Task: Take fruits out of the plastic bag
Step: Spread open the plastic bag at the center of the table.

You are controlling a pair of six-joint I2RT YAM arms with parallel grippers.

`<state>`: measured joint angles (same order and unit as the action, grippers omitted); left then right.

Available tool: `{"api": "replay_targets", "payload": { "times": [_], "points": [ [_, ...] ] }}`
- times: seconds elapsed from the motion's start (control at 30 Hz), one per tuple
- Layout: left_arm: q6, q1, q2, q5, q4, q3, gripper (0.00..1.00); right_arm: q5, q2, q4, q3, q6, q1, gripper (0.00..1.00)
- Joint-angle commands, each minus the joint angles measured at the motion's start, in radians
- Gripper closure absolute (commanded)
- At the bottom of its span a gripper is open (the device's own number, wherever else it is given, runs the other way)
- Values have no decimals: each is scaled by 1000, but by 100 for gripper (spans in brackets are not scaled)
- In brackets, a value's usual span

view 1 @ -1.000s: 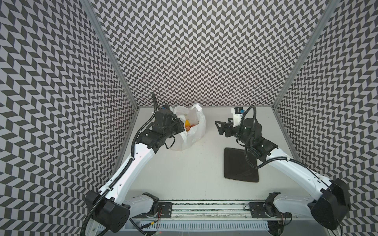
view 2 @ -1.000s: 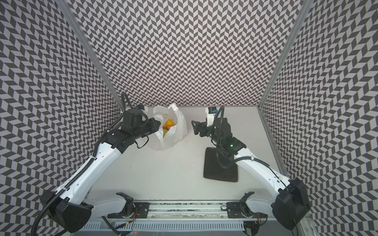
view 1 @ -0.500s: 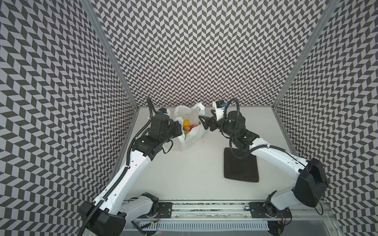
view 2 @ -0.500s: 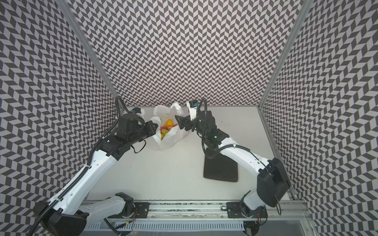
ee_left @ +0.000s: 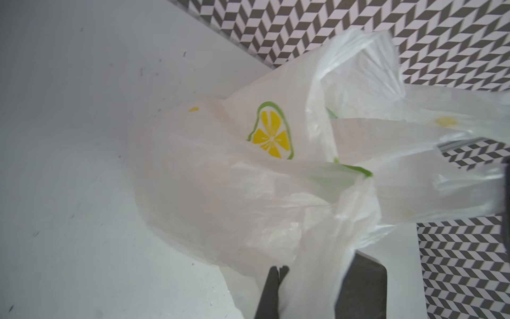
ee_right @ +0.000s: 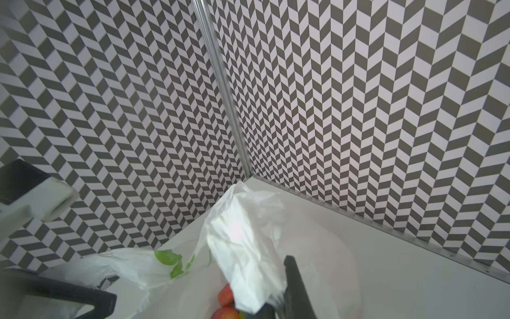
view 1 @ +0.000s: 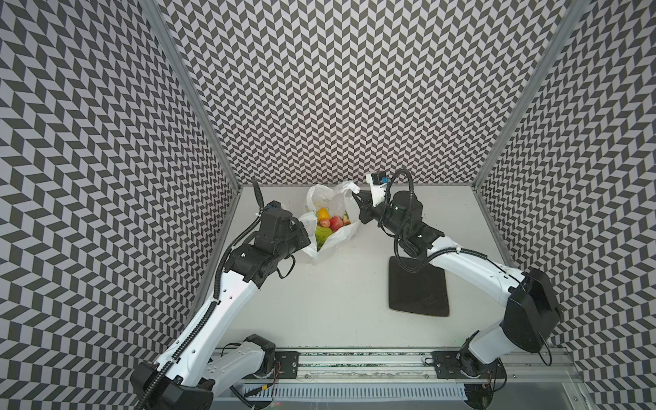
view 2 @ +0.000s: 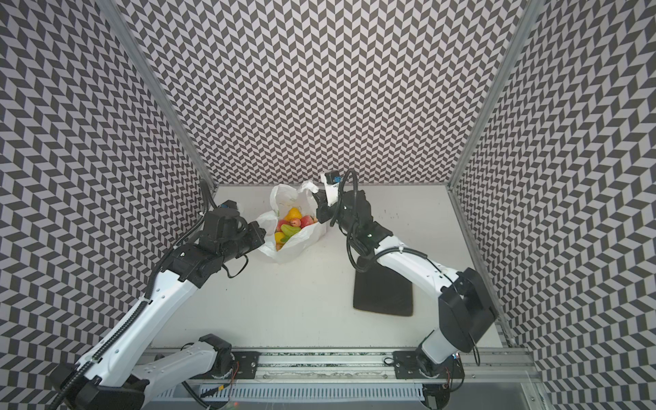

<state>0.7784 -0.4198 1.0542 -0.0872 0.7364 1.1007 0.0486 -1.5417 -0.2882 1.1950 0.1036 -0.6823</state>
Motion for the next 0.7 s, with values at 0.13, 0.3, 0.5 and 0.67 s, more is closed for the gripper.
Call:
{"api": "replay_targets", "payload": {
  "times": [0.13,0.3,0.5,0.67],
  "points": [
    [153,-56,-8,-98,228,-88,100,4,146,-24,-195,47,1,98],
    [165,-96,-83,-98,204,-191,100,-54,213,60,-336,152,1,99],
    [68,-103,-217,-12,53,-371,100,-68,198,89,-438,253,1,96],
    [28,-105,-221,70,-70,-399,100,-35,192,259,-297,235,1,62]
  ]
}}
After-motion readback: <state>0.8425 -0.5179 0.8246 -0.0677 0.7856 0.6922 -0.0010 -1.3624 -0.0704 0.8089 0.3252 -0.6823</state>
